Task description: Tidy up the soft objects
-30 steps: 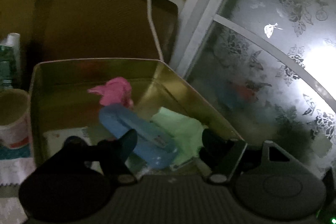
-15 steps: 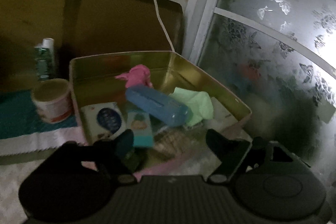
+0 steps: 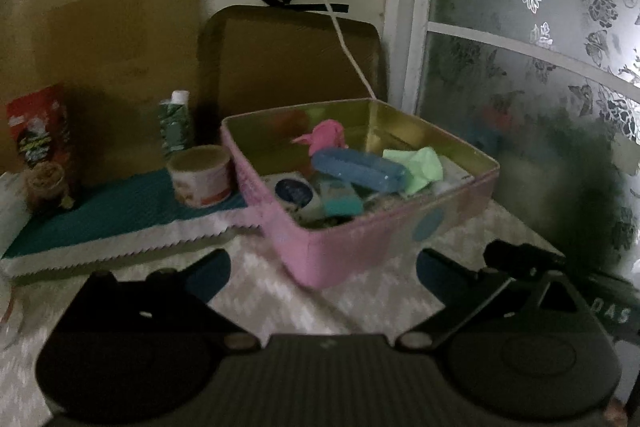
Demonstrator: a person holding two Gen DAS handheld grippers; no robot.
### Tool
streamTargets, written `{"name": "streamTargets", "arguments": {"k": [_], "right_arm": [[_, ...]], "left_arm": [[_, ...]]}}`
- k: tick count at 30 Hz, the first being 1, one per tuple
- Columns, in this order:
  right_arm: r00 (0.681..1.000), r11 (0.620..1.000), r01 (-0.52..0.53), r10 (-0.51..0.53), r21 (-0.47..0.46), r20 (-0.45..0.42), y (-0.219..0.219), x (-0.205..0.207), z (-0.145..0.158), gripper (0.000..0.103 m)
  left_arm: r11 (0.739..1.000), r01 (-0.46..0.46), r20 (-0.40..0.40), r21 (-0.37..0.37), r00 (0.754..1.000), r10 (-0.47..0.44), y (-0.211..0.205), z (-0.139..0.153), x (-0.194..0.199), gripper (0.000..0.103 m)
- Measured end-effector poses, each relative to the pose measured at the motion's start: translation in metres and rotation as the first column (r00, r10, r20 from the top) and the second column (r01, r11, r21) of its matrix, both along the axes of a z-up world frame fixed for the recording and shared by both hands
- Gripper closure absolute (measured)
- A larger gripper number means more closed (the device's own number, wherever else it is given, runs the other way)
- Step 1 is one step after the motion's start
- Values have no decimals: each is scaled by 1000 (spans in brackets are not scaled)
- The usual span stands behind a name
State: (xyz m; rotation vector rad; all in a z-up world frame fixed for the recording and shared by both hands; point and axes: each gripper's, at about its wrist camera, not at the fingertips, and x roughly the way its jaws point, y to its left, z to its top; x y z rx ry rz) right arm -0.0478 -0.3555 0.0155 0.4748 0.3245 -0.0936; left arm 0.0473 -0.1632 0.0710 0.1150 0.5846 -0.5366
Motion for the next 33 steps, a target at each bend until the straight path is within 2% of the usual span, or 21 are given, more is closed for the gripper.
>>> {"name": "streamTargets", "arguments": {"k": [3, 7, 10, 14, 33], "right_arm": [[1000, 1000, -1, 1, -2, 1, 11, -8, 4, 36], [1000, 1000, -10, 10, -14, 9, 25, -16, 10, 34], [1000, 1000, -19, 19, -13, 14, 33, -21, 13, 29], [999, 1000, -29, 29, -1, 21, 39, -27, 17, 28], [996, 997, -80, 80, 18, 32, 41, -54, 13, 25]], "left_arm": [[1000, -27, 11, -5, 1000, 27, 13, -1, -10, 0], [998, -61, 28, 5, 998, 61, 25, -3, -21, 0], [996, -83, 40, 21, 996, 82, 31, -4, -27, 0], [992, -116, 79, 47, 991, 112, 34, -5, -37, 0], [978, -150, 107, 141, 985, 136, 24, -9, -64, 0]]}}
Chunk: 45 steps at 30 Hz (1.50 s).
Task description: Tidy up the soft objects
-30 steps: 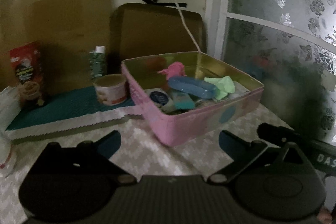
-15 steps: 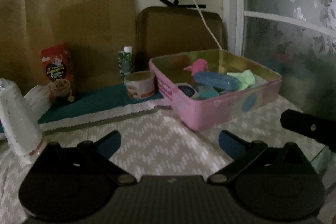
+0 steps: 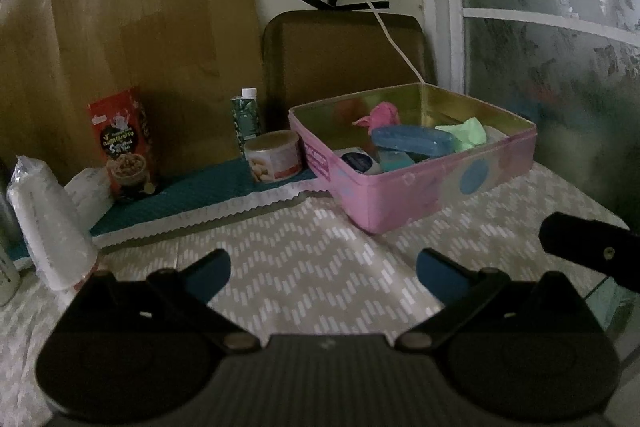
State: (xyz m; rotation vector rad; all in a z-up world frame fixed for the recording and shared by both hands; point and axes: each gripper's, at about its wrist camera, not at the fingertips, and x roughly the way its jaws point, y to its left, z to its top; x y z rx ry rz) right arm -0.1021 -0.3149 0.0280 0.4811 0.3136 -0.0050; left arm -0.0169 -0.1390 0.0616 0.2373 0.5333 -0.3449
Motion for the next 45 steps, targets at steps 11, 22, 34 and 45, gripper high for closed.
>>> {"name": "streamTargets", "arguments": {"k": [11, 22, 34, 45], "right_arm": [[1000, 1000, 2, -2, 14, 3, -7, -14, -4, 25], [1000, 1000, 7, -7, -15, -8, -6, -12, -5, 24], [998, 998, -14, 10, -58, -64, 6, 5, -14, 24], [993, 997, -18, 10, -69, -121, 12, 25, -27, 24]], "left_arm": [[999, -19, 49, 41, 999, 17, -10, 2, -14, 0], [998, -22, 36, 54, 999, 20, -10, -5, -9, 0], [999, -26, 16, 26, 1000, 26, 0, -15, -1, 0], [997, -80, -45, 5, 996, 80, 17, -31, 23, 0]]}}
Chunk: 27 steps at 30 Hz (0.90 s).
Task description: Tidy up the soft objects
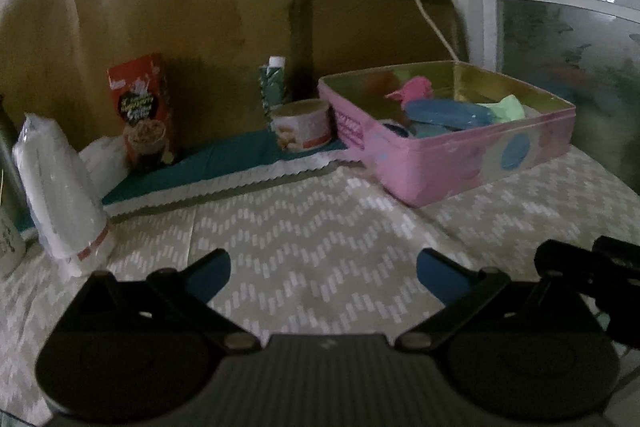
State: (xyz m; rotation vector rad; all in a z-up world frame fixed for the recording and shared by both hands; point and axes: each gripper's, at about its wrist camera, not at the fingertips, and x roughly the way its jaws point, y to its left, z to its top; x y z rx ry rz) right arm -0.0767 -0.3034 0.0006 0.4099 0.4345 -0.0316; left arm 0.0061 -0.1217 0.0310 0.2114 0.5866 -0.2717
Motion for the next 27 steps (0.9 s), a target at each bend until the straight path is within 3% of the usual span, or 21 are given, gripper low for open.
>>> {"name": "streamTargets", "arguments": {"k": [6, 14, 27], "right_arm": [[1000, 1000, 11, -12, -25, -4, 3, 7, -3, 24], [997, 993, 65, -60, -99, 57, 11, 8, -2, 24], [998, 996, 63, -63, -68, 6, 3, 22, -18, 24]], "left_arm": [[1000, -2, -40, -6, 999, 2, 2, -10, 11, 0], [1000, -9, -69, 15, 998, 10, 0, -20, 22, 0], [999, -15, -88, 31, 996, 17, -8, -28, 31, 0]]}}
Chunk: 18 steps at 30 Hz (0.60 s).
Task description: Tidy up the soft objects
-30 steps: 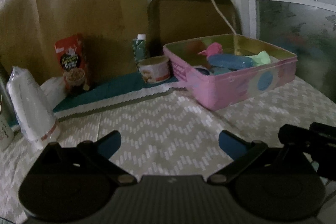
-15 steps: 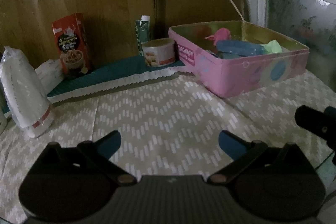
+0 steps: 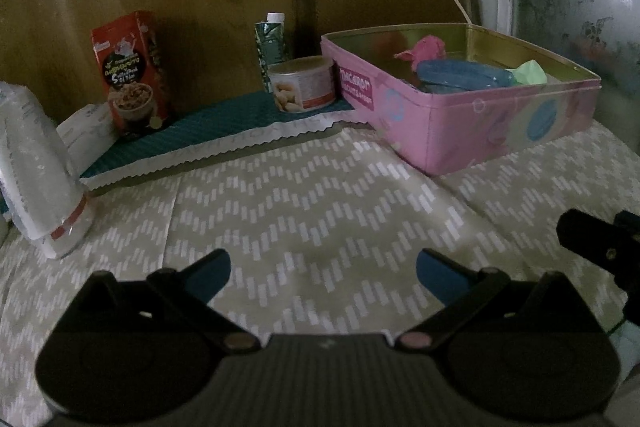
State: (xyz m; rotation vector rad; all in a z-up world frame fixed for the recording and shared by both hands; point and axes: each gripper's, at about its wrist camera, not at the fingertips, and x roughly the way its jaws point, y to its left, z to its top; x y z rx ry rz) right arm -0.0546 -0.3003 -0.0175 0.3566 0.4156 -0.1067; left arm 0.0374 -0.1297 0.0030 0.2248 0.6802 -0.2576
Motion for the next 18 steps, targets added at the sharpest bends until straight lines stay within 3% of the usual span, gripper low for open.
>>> {"name": "streamTargets", "arguments": {"k": [18], "right_arm": [[1000, 1000, 8, -8, 20, -3, -8, 1, -5, 24]], "left_arm": [[1000, 5, 19, 28, 1000, -5, -14, 1, -1, 0]]}}
